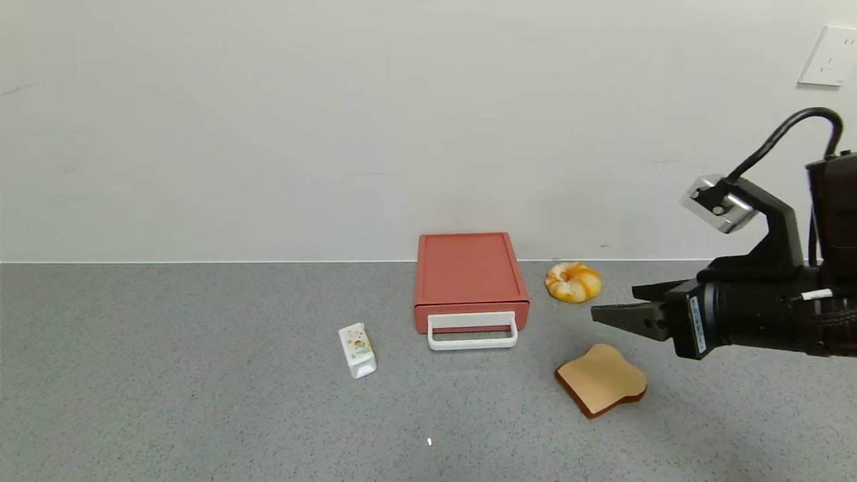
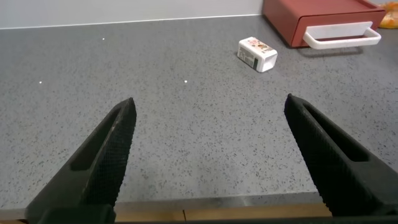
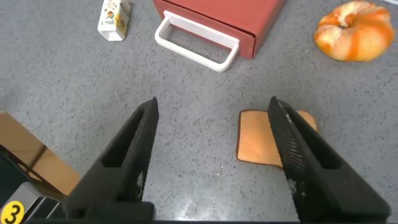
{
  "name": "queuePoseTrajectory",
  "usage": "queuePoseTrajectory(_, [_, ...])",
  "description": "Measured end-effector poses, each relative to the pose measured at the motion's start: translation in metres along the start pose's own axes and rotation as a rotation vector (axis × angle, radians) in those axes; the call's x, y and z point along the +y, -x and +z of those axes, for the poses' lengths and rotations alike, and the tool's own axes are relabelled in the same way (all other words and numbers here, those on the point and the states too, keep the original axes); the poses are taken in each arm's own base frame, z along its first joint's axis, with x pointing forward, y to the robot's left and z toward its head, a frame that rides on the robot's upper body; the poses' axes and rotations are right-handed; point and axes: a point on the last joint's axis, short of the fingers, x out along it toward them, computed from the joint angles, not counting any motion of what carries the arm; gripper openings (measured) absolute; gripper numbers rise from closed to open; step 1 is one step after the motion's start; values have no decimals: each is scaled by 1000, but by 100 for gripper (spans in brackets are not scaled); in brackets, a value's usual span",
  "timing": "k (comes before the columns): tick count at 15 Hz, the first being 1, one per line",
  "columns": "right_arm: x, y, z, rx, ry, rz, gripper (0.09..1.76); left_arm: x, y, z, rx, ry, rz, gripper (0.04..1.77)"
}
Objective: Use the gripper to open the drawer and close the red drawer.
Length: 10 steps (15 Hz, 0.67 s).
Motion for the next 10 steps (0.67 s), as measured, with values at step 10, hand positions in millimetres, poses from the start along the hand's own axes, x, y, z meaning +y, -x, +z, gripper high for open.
queuePoseTrajectory(10, [-2,88,-32,-153,-23,-75,160,0,0,0,1,-1,-1,172])
